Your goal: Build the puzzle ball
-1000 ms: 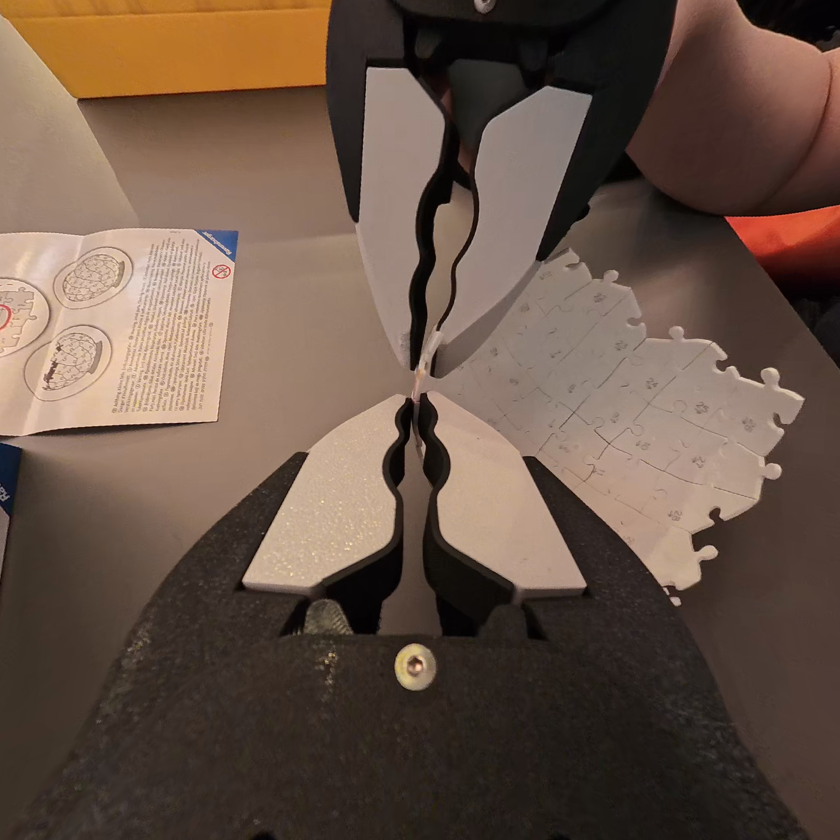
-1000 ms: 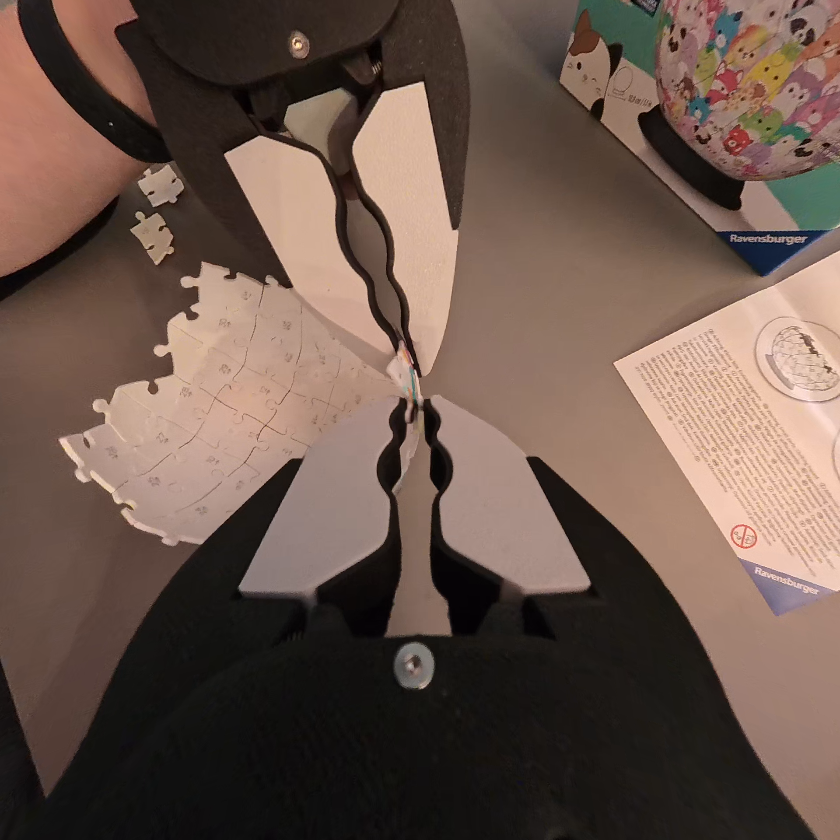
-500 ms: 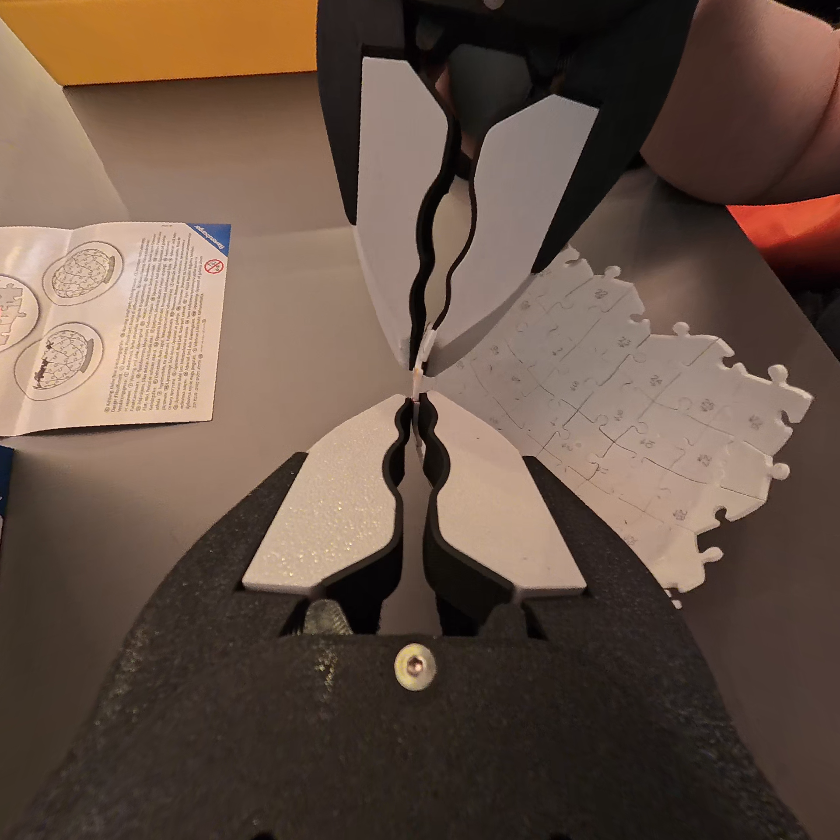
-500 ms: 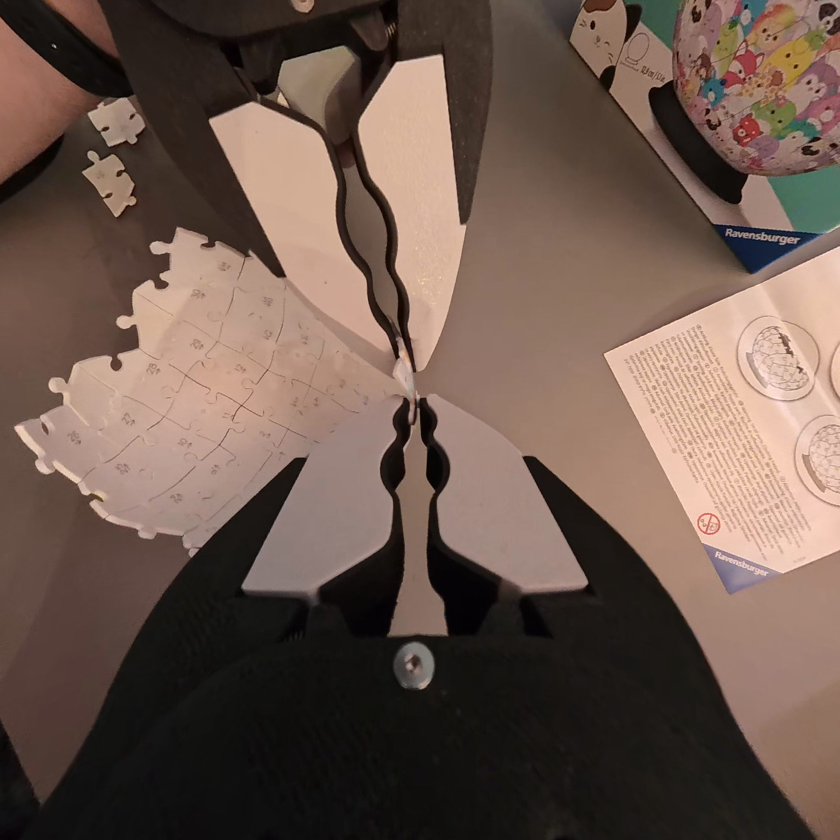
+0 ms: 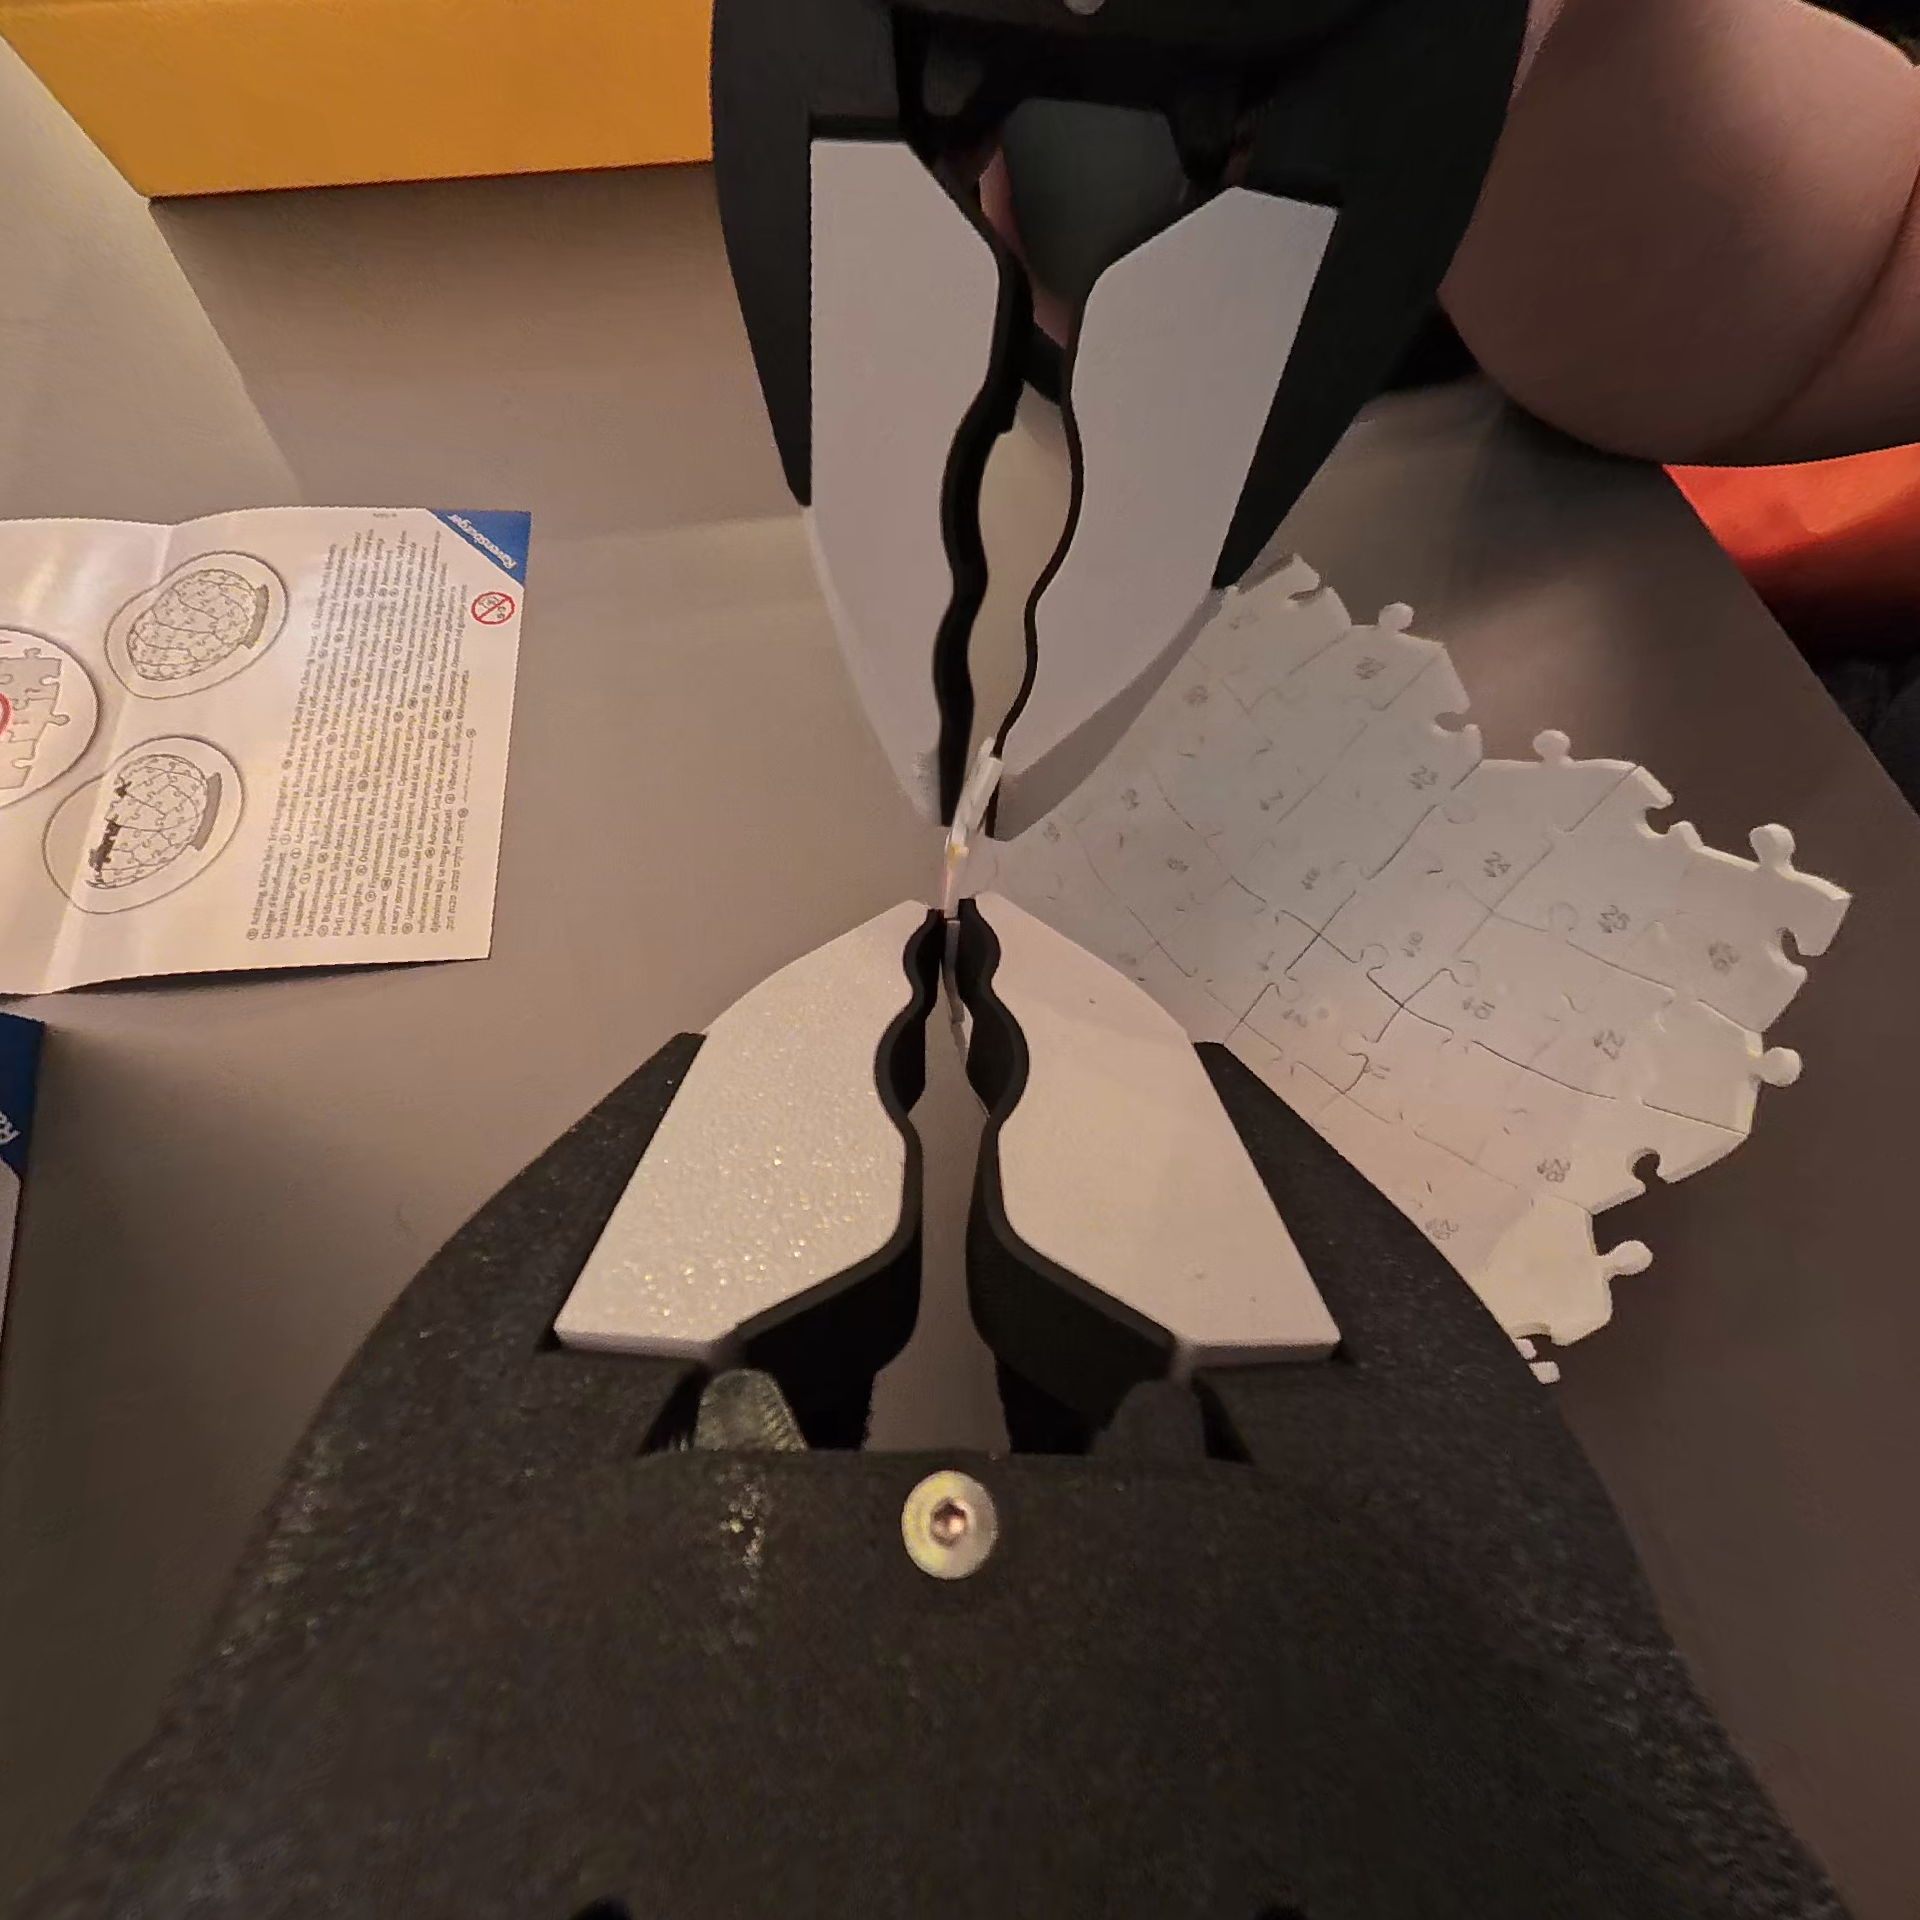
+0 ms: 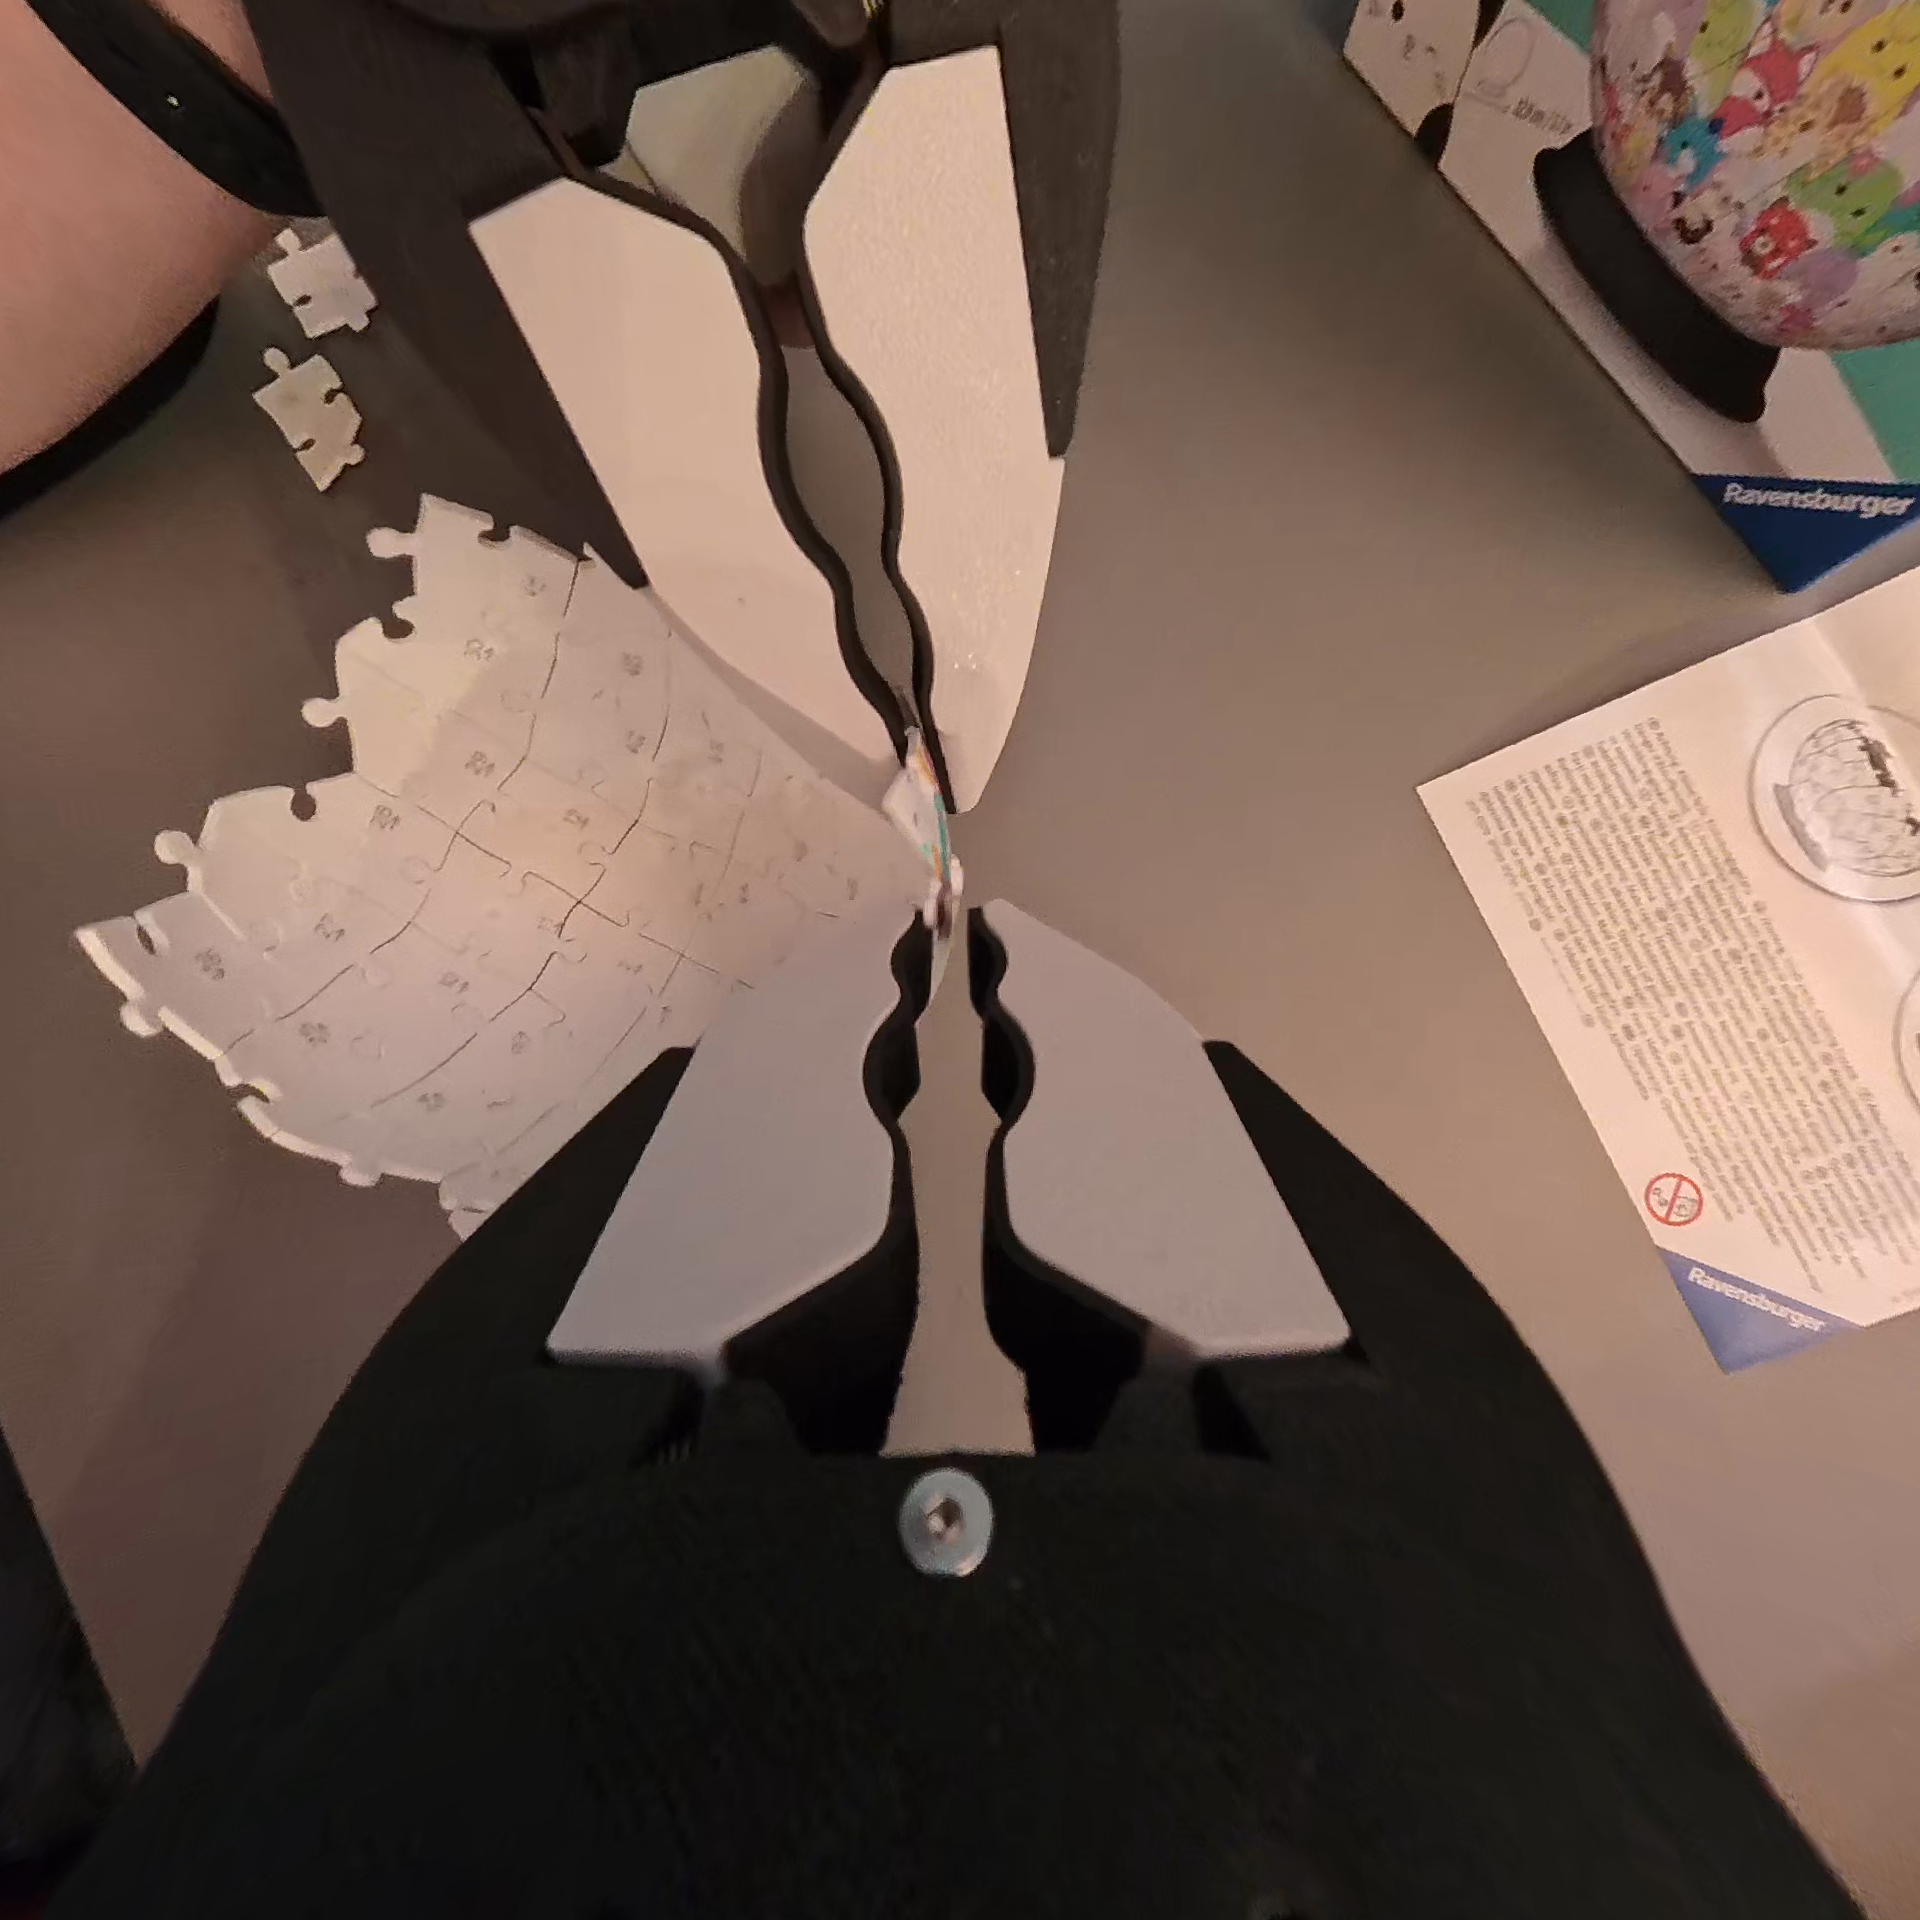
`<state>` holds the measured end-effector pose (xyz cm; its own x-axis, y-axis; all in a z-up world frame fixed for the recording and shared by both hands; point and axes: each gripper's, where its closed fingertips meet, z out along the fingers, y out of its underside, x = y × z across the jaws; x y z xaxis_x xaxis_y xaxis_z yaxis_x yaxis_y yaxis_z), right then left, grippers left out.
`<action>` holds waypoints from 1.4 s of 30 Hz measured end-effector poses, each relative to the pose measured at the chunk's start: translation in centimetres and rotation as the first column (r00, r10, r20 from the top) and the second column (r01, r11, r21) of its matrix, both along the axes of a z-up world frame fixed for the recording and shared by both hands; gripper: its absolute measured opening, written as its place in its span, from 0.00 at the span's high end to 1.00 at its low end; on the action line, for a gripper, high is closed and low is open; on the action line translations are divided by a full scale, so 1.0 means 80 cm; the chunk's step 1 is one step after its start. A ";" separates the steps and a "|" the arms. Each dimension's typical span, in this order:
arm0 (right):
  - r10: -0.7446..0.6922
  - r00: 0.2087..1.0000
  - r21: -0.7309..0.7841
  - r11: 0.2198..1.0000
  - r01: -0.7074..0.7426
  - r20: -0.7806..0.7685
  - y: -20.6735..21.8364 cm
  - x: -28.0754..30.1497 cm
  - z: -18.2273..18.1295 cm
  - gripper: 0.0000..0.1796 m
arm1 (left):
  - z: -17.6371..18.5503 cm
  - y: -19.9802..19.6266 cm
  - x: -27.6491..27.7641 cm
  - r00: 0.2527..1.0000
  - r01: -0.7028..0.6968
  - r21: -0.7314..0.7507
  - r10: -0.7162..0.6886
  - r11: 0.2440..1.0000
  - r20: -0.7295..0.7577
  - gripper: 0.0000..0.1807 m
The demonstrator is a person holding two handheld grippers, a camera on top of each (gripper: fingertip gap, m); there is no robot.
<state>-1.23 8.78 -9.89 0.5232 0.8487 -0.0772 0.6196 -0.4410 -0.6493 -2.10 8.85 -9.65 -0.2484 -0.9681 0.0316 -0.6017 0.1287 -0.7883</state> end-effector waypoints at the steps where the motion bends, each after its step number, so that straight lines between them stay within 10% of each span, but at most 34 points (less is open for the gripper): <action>1: 0.006 1.000 -0.001 1.000 -0.006 -0.004 -0.001 -0.001 0.000 0.97 | 0.000 0.000 0.000 1.000 -0.001 0.001 0.001 1.000 -0.002 0.99; 42: 0.018 1.000 0.042 0.999 -0.019 0.023 0.006 -0.010 0.000 0.98 | 0.002 0.000 0.003 1.000 -0.005 0.022 0.005 1.000 0.001 0.99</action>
